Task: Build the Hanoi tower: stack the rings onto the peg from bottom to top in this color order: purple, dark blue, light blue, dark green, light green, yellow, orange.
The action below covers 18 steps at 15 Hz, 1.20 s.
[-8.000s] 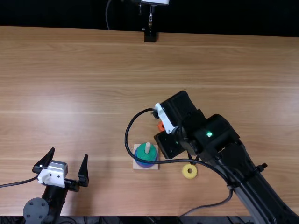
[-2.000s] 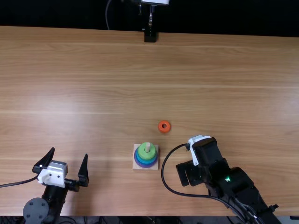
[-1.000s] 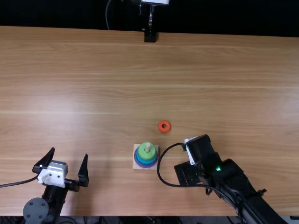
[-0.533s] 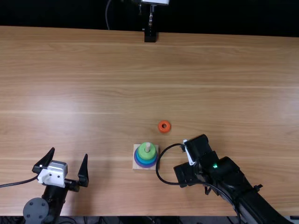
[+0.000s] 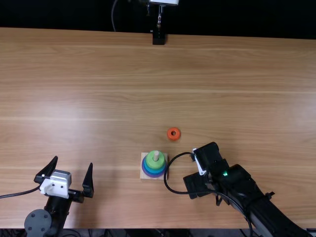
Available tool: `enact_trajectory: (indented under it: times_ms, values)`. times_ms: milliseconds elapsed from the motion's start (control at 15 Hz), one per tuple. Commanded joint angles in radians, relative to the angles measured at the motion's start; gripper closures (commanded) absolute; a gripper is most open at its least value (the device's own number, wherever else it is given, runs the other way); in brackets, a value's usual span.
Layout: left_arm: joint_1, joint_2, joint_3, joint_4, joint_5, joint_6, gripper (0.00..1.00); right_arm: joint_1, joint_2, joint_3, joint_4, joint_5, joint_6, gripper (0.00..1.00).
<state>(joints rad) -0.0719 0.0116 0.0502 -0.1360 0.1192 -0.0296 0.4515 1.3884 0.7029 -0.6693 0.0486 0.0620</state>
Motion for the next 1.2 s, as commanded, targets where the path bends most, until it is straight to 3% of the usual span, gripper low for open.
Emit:
enact_trajectory:
  times_ms: [0, 133, 333, 467, 533, 867, 1133]
  values:
    - [0.0, -0.012, -0.05, -0.015, 0.021, 0.006, 0.0, 0.009, 0.014, 0.021, 0.002, 0.005, 0.008, 0.0]
    - [0.0, -0.012, -0.05, -0.015, 0.021, 0.006, 0.0, 0.036, 0.032, 0.027, 0.002, 0.005, 0.008, 0.01]
    - [0.0, -0.012, -0.05, -0.015, 0.021, 0.006, 0.0, 0.036, 0.032, 0.03, 0.002, 0.007, 0.008, 0.54]
    - [0.0, -0.012, -0.05, -0.015, 0.021, 0.006, 0.0, 0.036, 0.032, 0.03, 0.002, 0.005, 0.008, 0.95]
    - [0.0, -0.012, -0.05, -0.015, 0.021, 0.006, 0.0, 0.036, 0.032, 0.03, 0.002, 0.005, 0.008, 1.0]
    - [0.0, -0.012, -0.05, -0.015, 0.021, 0.006, 0.0, 0.036, 0.032, 0.033, 0.0, 0.005, 0.008, 1.0]
    - [0.0, -0.012, -0.05, -0.015, 0.021, 0.006, 0.0, 0.039, 0.024, 0.152, -0.072, 0.007, 0.004, 1.0]
